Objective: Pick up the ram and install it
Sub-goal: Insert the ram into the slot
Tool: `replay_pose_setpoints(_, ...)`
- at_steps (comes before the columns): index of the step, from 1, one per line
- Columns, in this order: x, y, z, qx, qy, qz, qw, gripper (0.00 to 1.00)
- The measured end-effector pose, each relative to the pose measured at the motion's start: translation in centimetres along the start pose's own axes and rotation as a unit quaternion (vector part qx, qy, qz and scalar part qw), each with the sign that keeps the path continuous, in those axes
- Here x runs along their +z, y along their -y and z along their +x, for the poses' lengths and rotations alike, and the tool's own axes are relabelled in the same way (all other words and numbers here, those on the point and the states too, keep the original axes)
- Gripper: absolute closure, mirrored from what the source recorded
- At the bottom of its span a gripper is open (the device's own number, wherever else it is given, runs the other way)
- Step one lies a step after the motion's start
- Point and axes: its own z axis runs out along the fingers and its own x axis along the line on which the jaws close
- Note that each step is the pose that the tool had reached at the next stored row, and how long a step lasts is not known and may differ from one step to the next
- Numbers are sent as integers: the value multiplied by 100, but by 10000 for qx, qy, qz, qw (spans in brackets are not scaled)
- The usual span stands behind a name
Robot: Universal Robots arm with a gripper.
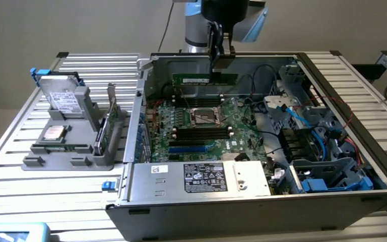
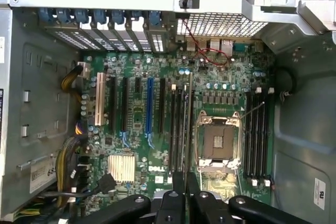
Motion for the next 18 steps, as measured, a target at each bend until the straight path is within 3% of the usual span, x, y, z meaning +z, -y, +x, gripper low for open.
replay_pose_setpoints(12, 56, 3, -55, -110, -1, 3, 9999, 86)
replay_pose_setpoints(18, 119, 6, -56, -99, 25, 3, 9999, 86)
